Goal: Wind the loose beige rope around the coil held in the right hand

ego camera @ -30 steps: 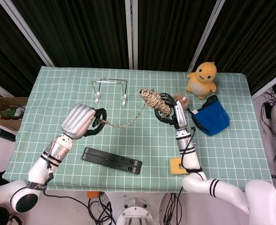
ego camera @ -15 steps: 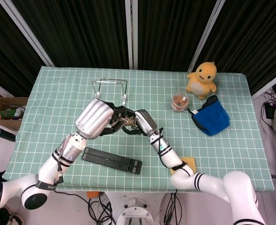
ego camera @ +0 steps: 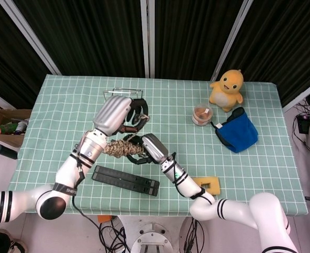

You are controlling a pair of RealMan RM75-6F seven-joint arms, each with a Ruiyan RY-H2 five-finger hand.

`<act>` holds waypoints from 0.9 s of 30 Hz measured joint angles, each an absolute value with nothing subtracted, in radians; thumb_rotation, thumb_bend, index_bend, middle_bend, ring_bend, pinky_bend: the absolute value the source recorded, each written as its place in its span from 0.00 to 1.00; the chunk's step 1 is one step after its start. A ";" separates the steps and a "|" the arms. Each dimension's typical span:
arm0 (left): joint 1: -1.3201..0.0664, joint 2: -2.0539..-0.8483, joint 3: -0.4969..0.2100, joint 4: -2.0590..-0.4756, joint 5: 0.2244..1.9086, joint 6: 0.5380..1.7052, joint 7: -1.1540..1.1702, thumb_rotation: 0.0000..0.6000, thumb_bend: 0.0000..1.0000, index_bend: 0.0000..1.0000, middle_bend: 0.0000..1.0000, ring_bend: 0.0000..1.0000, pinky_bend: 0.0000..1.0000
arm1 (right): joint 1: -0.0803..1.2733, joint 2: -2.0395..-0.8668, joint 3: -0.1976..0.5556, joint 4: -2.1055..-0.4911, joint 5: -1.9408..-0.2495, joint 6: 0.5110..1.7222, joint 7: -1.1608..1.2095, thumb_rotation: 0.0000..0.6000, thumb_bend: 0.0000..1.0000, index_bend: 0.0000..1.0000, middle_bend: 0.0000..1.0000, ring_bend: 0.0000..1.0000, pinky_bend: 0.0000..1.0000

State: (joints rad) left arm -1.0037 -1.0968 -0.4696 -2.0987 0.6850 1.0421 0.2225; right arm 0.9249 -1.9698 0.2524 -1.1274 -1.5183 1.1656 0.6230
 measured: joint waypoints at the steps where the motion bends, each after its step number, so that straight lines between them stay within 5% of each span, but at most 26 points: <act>1: -1.018 -1.098 -0.475 -2.091 0.652 1.034 0.222 1.00 0.51 0.81 0.77 0.73 0.86 | 0.922 -1.967 0.249 -1.135 -1.522 1.171 0.626 1.00 0.65 0.90 0.75 0.68 0.91; 13: -1.179 -1.137 -0.468 -1.904 0.331 0.956 0.292 1.00 0.51 0.81 0.77 0.73 0.86 | 0.841 -1.927 0.206 -1.233 -1.583 1.313 0.708 1.00 0.66 0.90 0.75 0.68 0.91; 27: -1.238 -1.111 -0.318 -1.782 0.122 0.672 0.333 1.00 0.51 0.81 0.77 0.73 0.86 | 0.772 -1.892 0.239 -1.336 -1.540 1.358 0.851 1.00 0.66 0.90 0.75 0.68 0.91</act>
State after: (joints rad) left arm -1.2376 -1.1110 -0.3182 -1.7818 0.1223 0.6723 0.3326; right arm 0.7723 -1.8917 0.2395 -1.3359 -1.5401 1.3584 0.8509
